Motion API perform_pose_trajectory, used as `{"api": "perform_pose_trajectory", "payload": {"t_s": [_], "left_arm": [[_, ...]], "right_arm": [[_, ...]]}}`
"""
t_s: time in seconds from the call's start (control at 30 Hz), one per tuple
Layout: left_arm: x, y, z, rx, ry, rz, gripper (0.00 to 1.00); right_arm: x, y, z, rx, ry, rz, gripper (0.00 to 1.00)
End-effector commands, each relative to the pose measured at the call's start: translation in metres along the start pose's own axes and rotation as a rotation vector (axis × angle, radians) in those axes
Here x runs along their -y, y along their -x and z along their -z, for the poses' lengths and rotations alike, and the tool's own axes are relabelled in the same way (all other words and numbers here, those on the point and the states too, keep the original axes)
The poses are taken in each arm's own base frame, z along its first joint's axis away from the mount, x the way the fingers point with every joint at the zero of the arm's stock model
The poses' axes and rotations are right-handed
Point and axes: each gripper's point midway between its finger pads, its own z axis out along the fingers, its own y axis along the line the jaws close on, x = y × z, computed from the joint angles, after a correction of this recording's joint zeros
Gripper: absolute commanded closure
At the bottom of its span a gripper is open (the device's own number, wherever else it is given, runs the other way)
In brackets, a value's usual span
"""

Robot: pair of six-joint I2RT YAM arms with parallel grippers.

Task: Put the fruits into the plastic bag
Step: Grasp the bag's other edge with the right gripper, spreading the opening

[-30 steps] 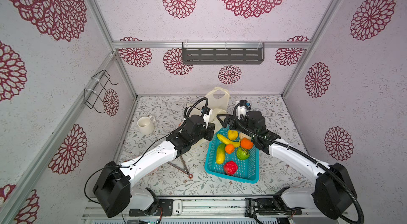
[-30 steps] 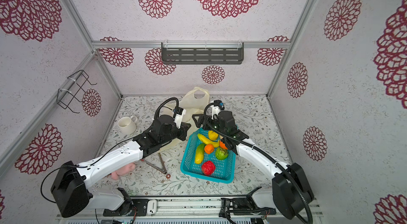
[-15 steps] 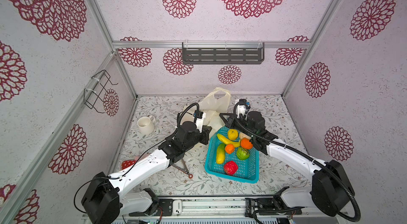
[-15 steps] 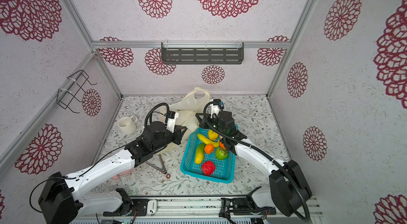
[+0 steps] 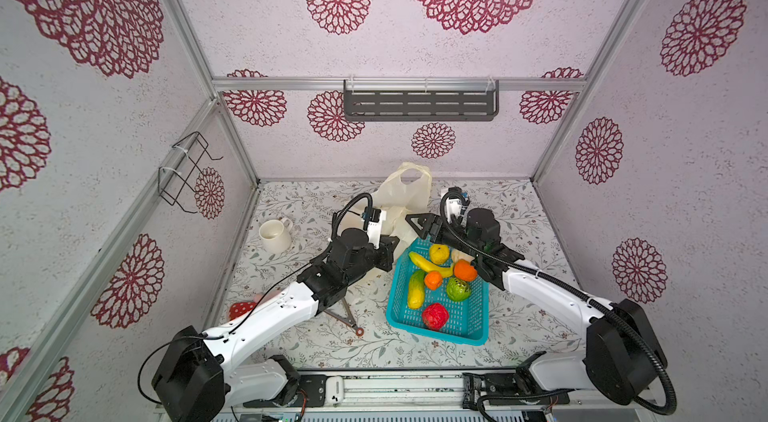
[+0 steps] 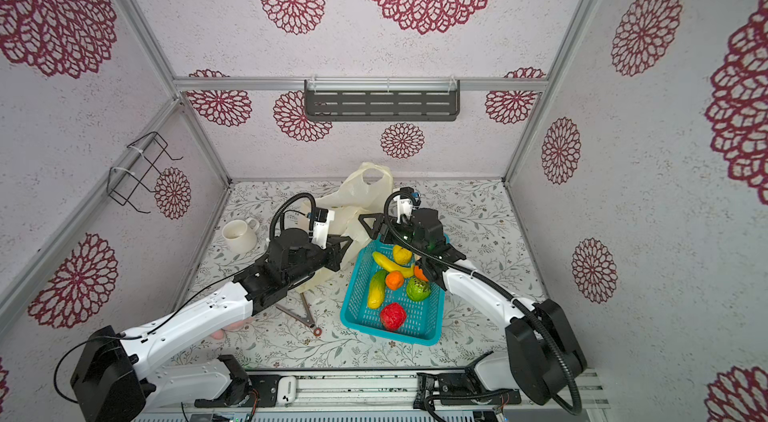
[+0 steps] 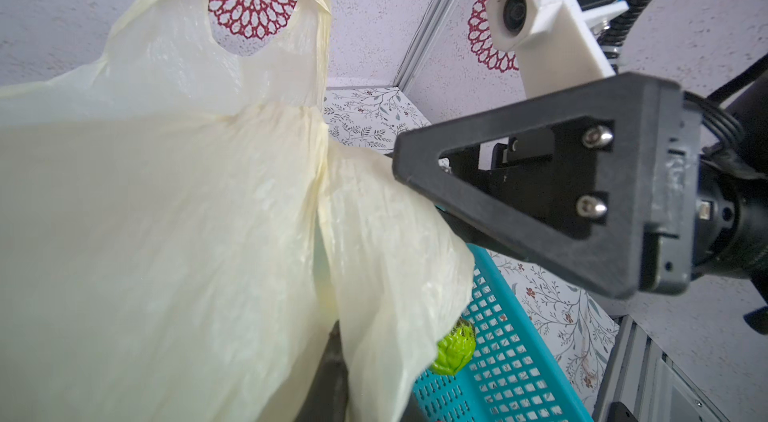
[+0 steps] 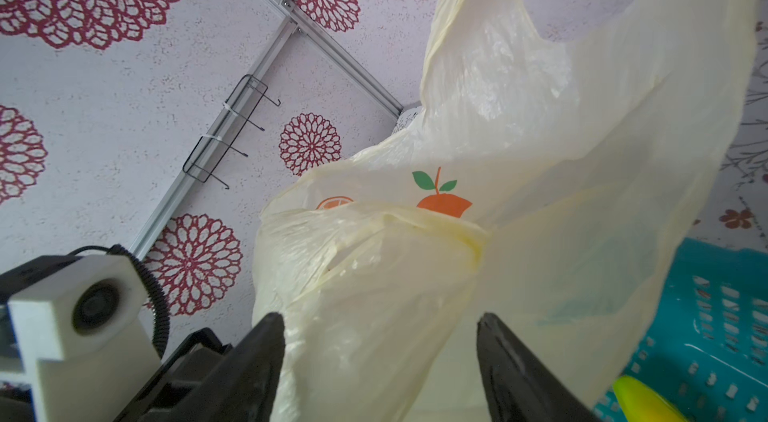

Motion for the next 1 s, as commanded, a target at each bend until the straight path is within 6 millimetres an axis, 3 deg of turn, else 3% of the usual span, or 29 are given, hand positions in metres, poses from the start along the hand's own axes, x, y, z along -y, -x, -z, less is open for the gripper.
{"api": "perform_pose_trajectory", "payload": {"t_s": [0.0, 0.17, 0.47, 0.5, 0.53, 0.7, 0.83, 0.97], "left_arm": [[-0.003, 0.003, 0.002, 0.021, 0.002, 0.001, 0.87], [-0.002, 0.003, 0.001, 0.023, -0.002, 0.004, 0.87], [-0.007, 0.004, 0.004, 0.042, 0.020, 0.026, 0.85], [-0.008, 0.004, 0.005, 0.044, 0.024, 0.026, 0.84], [-0.009, 0.005, 0.006, 0.047, 0.026, 0.031, 0.77], [-0.018, 0.023, 0.025, 0.056, 0.012, 0.116, 0.39], [-0.023, 0.062, 0.064, 0.118, -0.023, 0.195, 0.36], [-0.036, 0.097, 0.097, 0.163, 0.056, 0.213, 0.36]], "right_arm": [[-0.031, 0.001, 0.004, -0.041, 0.135, 0.005, 0.25], [-0.045, -0.005, -0.007, -0.065, 0.244, -0.033, 0.30], [-0.056, 0.006, -0.010, -0.039, 0.264, -0.002, 0.86], [-0.055, 0.006, -0.010, -0.040, 0.250, 0.010, 0.97], [-0.053, 0.005, -0.010, -0.042, 0.232, 0.017, 1.00], [-0.043, 0.000, -0.008, -0.069, 0.152, 0.086, 1.00], [-0.031, -0.008, -0.003, -0.118, 0.056, 0.184, 1.00], [-0.023, -0.022, 0.004, -0.193, -0.006, 0.281, 1.00]]}}
